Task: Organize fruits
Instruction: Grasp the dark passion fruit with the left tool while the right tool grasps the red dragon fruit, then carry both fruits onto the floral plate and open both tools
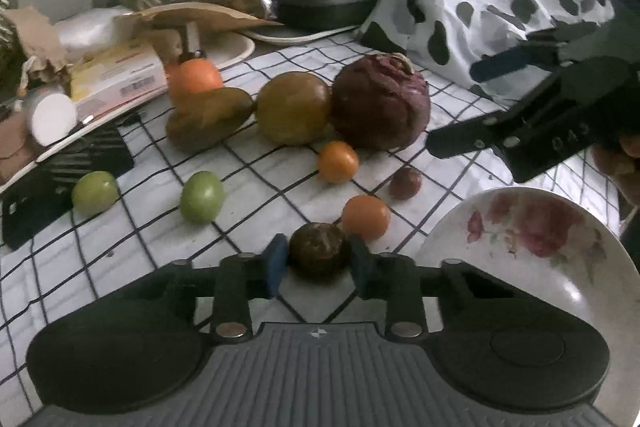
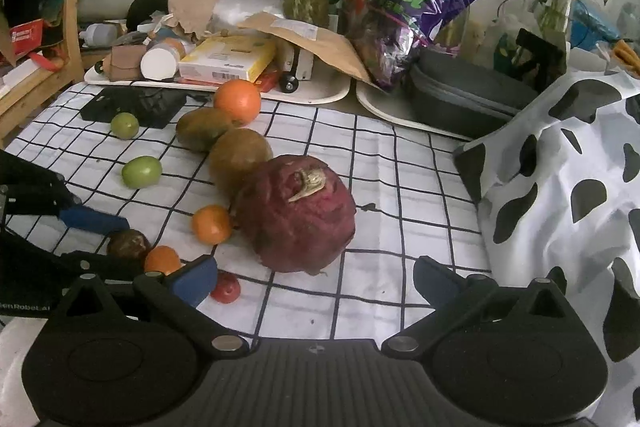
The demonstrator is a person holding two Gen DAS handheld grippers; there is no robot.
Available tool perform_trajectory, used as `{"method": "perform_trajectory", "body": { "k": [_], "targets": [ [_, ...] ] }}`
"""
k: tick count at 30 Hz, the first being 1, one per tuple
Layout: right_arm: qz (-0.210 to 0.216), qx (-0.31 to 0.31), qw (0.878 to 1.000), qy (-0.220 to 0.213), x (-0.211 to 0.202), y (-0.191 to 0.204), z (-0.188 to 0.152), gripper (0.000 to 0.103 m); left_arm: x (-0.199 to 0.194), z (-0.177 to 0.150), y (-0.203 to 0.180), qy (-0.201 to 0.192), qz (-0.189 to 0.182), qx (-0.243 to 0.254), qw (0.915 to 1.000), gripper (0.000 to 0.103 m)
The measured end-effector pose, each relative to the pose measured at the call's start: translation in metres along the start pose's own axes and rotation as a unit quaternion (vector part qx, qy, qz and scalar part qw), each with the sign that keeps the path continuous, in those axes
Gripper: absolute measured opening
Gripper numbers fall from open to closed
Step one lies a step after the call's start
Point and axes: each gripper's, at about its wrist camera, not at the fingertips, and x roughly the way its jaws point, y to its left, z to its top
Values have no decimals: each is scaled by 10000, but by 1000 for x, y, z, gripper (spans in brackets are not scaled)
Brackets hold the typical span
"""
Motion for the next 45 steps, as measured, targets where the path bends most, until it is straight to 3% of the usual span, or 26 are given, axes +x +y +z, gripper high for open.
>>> {"method": "perform_trajectory", "body": {
  "k": [16,21,28,35,45],
  "targets": [
    [308,-289,9991,-78,25,5,18,102,-13,7,11,-311,411,-241,9984,30],
    [343,-255,9991,24,41,4,25,88,-14,6,12,-312,356,-252,9986,30],
    [571,98,9981,211,60,-4,30,80,-16,5,14,-381,353,-312,9982,30],
    [566,97,9982,184,52,-3,29,71,-20,4,9,-441,389,-169,9981,30],
    [631,143,9978,-168,14,-7,29,70,-41,0,-6,-733,294,-148,9968,30]
  ]
}}
